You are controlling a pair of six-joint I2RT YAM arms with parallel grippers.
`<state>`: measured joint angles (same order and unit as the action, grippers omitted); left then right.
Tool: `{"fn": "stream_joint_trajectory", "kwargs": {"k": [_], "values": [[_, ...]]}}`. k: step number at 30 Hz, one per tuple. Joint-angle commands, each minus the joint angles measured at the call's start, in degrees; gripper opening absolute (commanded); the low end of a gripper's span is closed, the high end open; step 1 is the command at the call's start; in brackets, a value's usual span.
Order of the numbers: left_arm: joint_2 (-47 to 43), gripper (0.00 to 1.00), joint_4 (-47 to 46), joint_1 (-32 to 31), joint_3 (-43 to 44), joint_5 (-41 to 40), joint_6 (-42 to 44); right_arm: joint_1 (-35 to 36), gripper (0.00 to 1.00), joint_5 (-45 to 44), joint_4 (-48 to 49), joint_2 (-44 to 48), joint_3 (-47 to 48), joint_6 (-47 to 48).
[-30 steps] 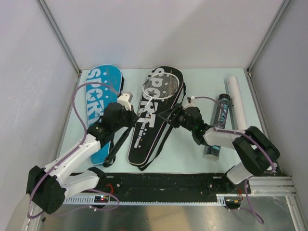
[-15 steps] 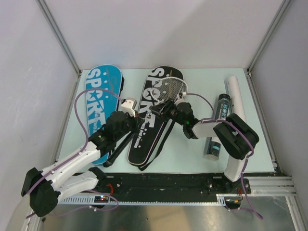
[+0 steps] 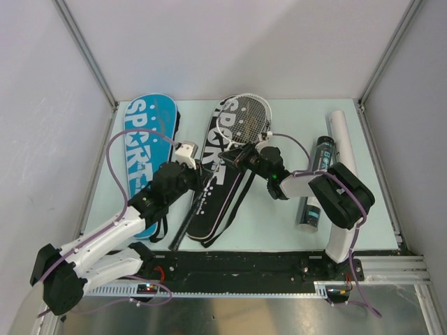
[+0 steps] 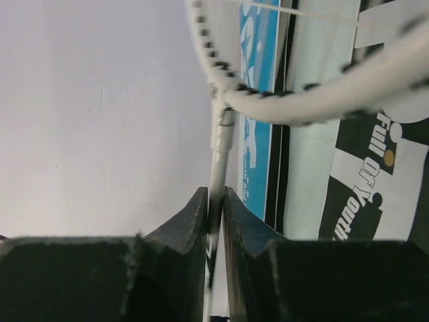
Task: Pack up the badminton gear
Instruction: Pick up the racket from the center of the board, then place the racket in the racket bag.
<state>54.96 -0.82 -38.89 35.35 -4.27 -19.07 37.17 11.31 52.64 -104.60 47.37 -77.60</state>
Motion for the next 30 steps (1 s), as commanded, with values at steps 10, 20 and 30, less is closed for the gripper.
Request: {"fn": "stream_joint_trajectory", "kwargs": {"k": [10, 20, 30], "values": [[-4.90, 0.57, -0.74, -0.47, 1.16, -1.59, 2.04, -7.58, 0.00, 10.06, -2.13, 6.17, -5.21, 1.44], [-0.03, 0.58, 7.18, -0.41, 6.28, -3.69, 4.17, -15.91, 0.00, 19.98, -37.03, 26.05, -8.94, 19.04], [13.78, 0.57, 2.58, -6.20, 5.33, -6.67, 7.86, -20.58, 0.00, 15.47, -65.60, 43.05, -9.87, 32.64]]}}
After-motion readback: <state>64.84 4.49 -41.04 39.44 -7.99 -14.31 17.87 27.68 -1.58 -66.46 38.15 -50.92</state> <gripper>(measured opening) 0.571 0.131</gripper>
